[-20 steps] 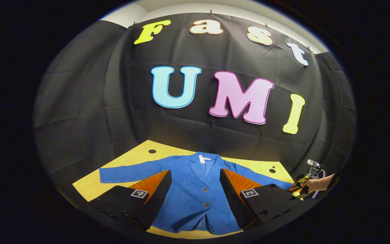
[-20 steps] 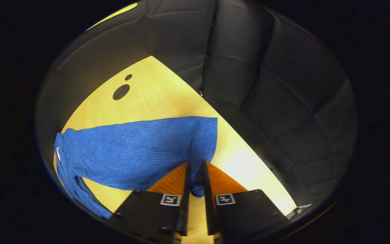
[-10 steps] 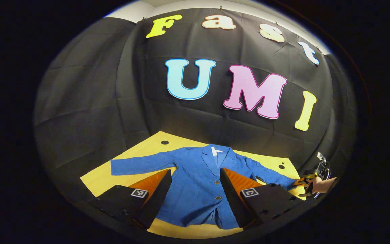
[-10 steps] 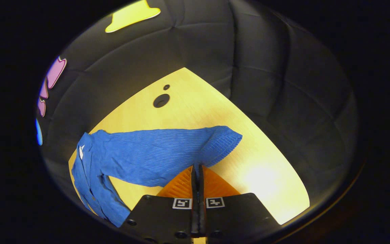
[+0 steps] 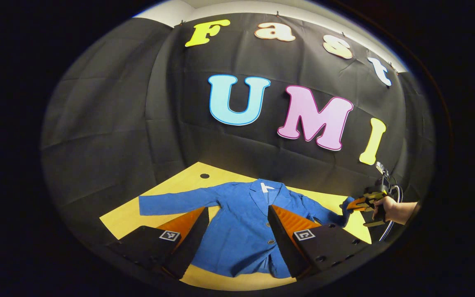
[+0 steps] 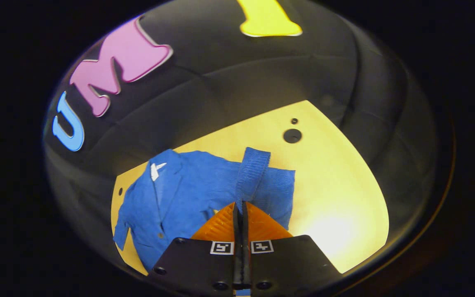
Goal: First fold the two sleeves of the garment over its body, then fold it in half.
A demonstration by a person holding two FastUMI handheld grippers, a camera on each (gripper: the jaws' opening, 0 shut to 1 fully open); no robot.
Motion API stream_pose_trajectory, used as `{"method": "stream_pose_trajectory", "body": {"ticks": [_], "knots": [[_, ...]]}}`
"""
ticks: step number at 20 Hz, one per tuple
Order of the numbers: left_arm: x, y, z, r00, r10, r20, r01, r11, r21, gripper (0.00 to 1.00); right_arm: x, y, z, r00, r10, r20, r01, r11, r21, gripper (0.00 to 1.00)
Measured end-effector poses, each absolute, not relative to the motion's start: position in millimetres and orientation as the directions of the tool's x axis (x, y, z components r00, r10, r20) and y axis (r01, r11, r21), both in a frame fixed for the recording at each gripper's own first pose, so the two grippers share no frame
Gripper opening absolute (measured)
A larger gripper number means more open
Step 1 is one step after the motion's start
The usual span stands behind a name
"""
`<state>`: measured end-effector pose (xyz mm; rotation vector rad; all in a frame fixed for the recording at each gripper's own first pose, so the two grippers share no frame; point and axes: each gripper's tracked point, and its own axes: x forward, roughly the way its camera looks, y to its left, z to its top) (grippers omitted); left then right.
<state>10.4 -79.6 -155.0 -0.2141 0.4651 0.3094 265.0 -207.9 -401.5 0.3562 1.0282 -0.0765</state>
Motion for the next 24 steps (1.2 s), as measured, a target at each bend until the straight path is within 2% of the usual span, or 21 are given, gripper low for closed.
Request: {"method": "stream_pose_trajectory", "body": {"ticks": [4,9,13,16,19,20,21,24], "knots": [[-9,-37,-158,0.822,0.263,-0.504,-0.381,0.913,-0.145,0.82,288,-106,-384,0.526,0.2,-0.827,0.158,0.932,0.326,0.01],[-26,18,-165,0.799,0.305,-0.518,-0.442,0.883,-0.161,0.82,286,43,-400,0.469,0.327,-0.82,0.03,0.923,0.385,0.01],[-28,56,-178,0.789,0.327,-0.519,-0.433,0.896,-0.094,0.82,266,166,-424,0.385,0.434,-0.815,-0.087,0.896,0.436,0.01],[-21,83,-178,0.79,0.35,-0.504,-0.436,0.898,-0.06,0.82,251,229,-453,0.358,0.426,-0.831,-0.23,0.903,0.363,0.01],[-18,106,-182,0.79,0.374,-0.487,-0.45,0.892,-0.045,0.82,248,252,-475,0.371,0.369,-0.852,-0.259,0.922,0.287,0.02],[-16,114,-185,0.79,0.382,-0.48,-0.452,0.892,-0.034,0.82,250,262,-484,0.371,0.38,-0.847,-0.239,0.921,0.309,0.25],[-13,121,-189,0.79,0.392,-0.472,-0.453,0.891,-0.017,0.82,256,259,-485,0.386,0.367,-0.847,-0.212,0.928,0.306,0.26],[0,142,-210,0.782,0.405,-0.473,-0.462,0.887,-0.006,0.82,270,240,-470,0.477,0.349,-0.807,-0.147,0.936,0.319,0.74]]}}
